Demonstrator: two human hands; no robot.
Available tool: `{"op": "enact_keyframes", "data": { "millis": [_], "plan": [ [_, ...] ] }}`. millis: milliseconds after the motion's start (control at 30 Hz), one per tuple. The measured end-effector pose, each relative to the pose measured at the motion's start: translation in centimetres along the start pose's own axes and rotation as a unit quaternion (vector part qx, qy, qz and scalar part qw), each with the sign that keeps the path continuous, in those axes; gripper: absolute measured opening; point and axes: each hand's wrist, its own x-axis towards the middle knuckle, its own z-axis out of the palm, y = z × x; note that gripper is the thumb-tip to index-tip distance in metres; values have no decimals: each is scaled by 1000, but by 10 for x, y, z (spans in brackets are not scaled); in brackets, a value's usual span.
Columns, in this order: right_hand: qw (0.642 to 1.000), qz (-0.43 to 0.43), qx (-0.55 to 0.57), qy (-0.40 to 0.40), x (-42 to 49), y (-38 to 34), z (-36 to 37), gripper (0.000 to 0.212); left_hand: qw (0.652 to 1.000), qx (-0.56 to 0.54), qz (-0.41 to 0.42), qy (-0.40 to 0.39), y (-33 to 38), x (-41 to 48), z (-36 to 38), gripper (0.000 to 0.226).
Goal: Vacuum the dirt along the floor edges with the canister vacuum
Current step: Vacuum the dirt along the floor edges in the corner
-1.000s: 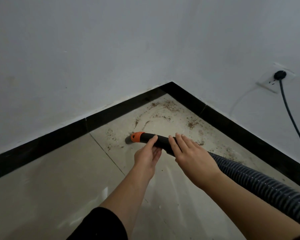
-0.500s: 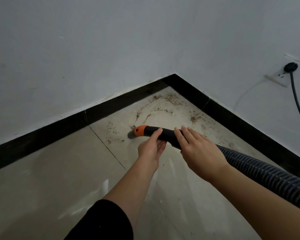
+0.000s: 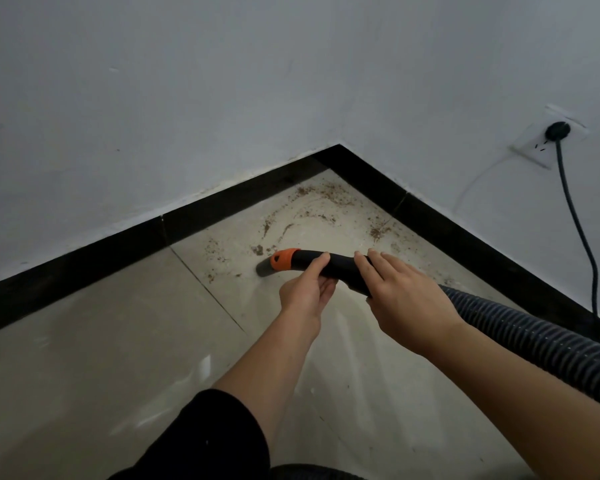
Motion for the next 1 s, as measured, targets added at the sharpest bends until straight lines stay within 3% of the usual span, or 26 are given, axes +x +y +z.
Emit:
{"op": "enact_keyframes", "data": {
  "millis": [633, 1000],
  "plan": [
    [1000, 11, -11, -22, -21, 18, -2, 75, 1000, 1, -25, -15, -26, -4, 14, 34],
    [1000, 12, -12, -11, -15, 14, 0, 73, 1000, 6, -12, -5, -18, -3, 12, 25]
  ]
}}
